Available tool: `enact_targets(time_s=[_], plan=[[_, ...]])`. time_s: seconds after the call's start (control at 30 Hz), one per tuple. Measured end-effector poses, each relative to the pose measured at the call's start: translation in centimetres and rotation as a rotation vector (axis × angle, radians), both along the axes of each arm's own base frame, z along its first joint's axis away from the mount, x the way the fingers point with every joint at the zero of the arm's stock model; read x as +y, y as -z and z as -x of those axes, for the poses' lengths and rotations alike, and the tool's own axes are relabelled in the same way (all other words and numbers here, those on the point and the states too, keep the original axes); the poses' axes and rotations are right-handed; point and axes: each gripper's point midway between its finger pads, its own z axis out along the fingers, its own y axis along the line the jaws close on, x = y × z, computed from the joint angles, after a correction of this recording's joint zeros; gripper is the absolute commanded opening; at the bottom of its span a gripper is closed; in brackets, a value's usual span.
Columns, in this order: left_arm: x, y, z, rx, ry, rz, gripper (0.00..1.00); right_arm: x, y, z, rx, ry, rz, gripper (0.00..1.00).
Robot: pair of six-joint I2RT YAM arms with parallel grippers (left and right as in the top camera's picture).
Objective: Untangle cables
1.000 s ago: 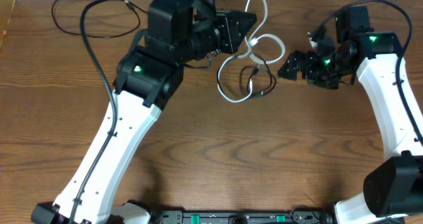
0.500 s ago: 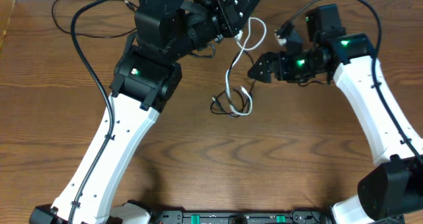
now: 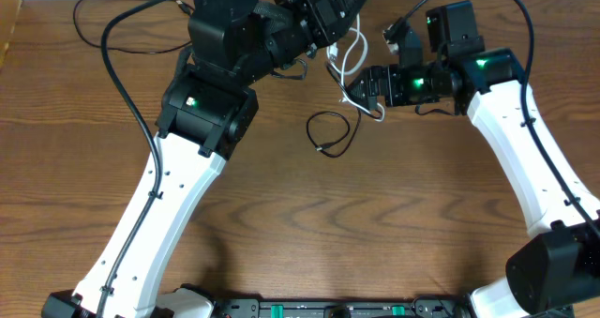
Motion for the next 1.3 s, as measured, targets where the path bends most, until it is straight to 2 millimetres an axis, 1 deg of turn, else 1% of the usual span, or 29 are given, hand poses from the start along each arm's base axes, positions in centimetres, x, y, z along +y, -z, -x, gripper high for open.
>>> enact_targets(time_s=[0.07,0.1,0.13,0.2,0.23,0.27,0.4,0.47,0.6,0.63,0.67,0.7,0.73,0.8,0.83,0.9,0.97,1.07,1.13,1.17,1.2,1.27,1.3], plan=[[0.0,-0.1,0.0,0.010,0.000,0.009,0.07,0.6,0.0,0.3,0.001,-0.014,0.001,0.96],[0.0,-0.1,0.0,0.014,0.000,0.014,0.07,0.8,0.0,0.5,0.004,-0.022,0.001,0.91],[0.0,-0.1,0.0,0.018,0.000,0.017,0.07,1.0,0.1,0.7,0.009,-0.028,0.001,0.81],[0.0,-0.1,0.0,0.020,-0.001,0.018,0.07,1.5,0.2,1.4,0.026,-0.044,0.003,0.34],[0.1,0.0,-0.1,0.024,-0.003,0.016,0.07,1.6,0.3,1.6,0.033,-0.048,0.003,0.07],[0.2,0.2,-0.1,0.030,-0.006,0.013,0.07,1.8,0.3,1.7,0.037,-0.053,0.002,0.01],[0.8,0.1,-0.5,0.051,-0.021,0.032,0.07,1.5,0.8,2.5,0.078,-0.050,0.017,0.01],[0.9,-0.3,-0.6,0.067,-0.022,0.063,0.08,0.6,1.6,2.7,0.102,-0.016,0.074,0.01],[0.8,-2.0,-0.1,0.065,0.007,0.134,0.07,-1.4,3.3,1.5,0.101,0.096,0.175,0.01],[0.8,-2.3,0.2,0.067,0.014,0.145,0.07,-1.6,3.8,1.2,0.091,0.111,0.185,0.06],[1.0,-2.7,0.5,0.069,0.018,0.157,0.07,-1.8,4.2,0.9,0.082,0.119,0.188,0.24],[1.1,-3.3,1.0,0.063,0.025,0.169,0.07,-1.9,4.6,0.6,0.073,0.123,0.180,0.49],[1.2,-3.7,1.4,0.058,0.027,0.174,0.07,-1.9,4.8,0.4,0.062,0.115,0.170,0.63],[1.6,-4.8,2.3,0.043,0.037,0.191,0.08,-1.6,4.8,0.0,0.042,0.092,0.138,0.87],[1.8,-5.3,2.8,0.034,0.038,0.198,0.07,-1.3,4.6,-0.2,0.026,0.077,0.112,0.94],[2.1,-6.1,3.6,0.018,0.041,0.208,0.07,-0.5,4.0,-0.6,-0.012,0.040,0.067,0.98],[2.3,-6.5,4.0,0.011,0.043,0.214,0.07,0.4,3.4,-0.8,-0.046,0.010,0.033,0.99],[2.3,-6.4,4.0,0.016,0.045,0.215,0.07,1.4,3.0,-0.8,-0.069,-0.021,0.008,0.99],[2.2,-6.4,3.9,0.034,0.047,0.226,0.07,2.3,2.9,-1.1,-0.094,-0.042,-0.011,0.99],[2.2,-6.4,3.9,0.038,0.048,0.230,0.07,2.7,3.1,-1.3,-0.100,-0.051,-0.019,0.95],[2.2,-6.5,4.0,0.045,0.049,0.238,0.07,3.5,3.4,-1.5,-0.106,-0.073,-0.036,0.93],[2.2,-6.5,4.0,0.050,0.050,0.242,0.07,4.6,4.1,-1.4,-0.098,-0.101,-0.055,0.89],[2.2,-6.5,4.0,0.052,0.050,0.244,0.07,5.7,4.9,-1.3,-0.084,-0.125,-0.066,0.84]])
